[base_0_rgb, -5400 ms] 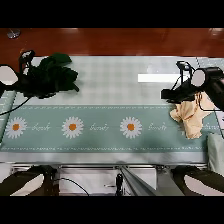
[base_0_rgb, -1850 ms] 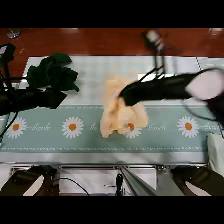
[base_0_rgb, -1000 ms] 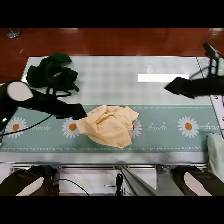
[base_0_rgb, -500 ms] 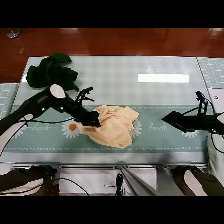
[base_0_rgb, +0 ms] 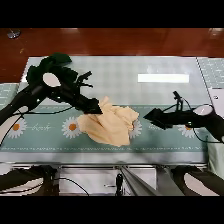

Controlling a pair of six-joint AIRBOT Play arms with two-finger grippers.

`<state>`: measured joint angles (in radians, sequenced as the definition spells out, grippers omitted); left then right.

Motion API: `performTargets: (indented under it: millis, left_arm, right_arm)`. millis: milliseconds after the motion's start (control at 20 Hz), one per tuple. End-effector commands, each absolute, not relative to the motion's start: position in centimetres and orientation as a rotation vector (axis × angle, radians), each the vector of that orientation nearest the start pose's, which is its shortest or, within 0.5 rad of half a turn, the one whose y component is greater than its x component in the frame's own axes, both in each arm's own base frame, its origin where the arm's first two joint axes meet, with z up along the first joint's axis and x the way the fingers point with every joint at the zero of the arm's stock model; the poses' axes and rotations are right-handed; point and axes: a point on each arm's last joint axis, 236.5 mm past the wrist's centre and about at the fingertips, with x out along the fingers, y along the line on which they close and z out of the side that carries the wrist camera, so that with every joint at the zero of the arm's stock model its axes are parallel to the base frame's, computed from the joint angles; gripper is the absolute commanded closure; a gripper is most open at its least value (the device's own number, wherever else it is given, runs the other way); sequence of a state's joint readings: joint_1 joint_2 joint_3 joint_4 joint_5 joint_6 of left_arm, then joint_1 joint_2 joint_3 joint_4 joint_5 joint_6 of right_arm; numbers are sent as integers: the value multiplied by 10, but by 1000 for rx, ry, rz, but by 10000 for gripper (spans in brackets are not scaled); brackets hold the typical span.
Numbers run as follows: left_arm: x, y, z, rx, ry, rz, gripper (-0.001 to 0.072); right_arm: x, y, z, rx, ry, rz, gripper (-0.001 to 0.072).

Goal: Fold the shirts.

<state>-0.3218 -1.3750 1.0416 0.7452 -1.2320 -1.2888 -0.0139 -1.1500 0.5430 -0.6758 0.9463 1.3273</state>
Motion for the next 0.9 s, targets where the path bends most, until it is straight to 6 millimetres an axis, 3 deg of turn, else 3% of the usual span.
performTargets:
  millis: [0, 300, 350, 400, 450, 500, 550, 650, 700, 800, 850]
  left_arm:
    - [281, -265, 11, -374, 1474, -866, 684]
    - [280, -265, 11, -374, 1476, -867, 684]
    - [280, -265, 11, -374, 1474, -866, 684]
    - [281, -265, 11, -375, 1471, -864, 684]
    - [282, -265, 11, -375, 1469, -864, 684]
    - [282, -265, 11, -375, 1469, -863, 684]
    - [285, -263, 13, -379, 1462, -859, 684]
    - [304, -258, 33, -378, 1387, -859, 684]
    - [320, -253, 55, -378, 1314, -857, 684]
    - [359, -241, 119, -375, 1112, -847, 684]
    - [380, -233, 164, -370, 972, -833, 684]
  right_arm:
    - [291, 188, -95, 766, 1477, 374, 93]
    - [327, 228, -101, 725, 1528, 444, 95]
    - [330, 235, -100, 714, 1534, 466, 129]
    - [331, 241, -98, 704, 1543, 486, 298]
    - [331, 246, -96, 691, 1548, 510, 553]
    - [334, 250, -89, 663, 1530, 552, 690]
    - [340, 251, -78, 648, 1511, 583, 691]
    - [364, 246, -35, 602, 1429, 643, 691]
    - [384, 239, -3, 580, 1354, 650, 691]
    - [427, 217, 83, 555, 1145, 644, 691]
    - [444, 206, 132, 538, 1028, 644, 691]
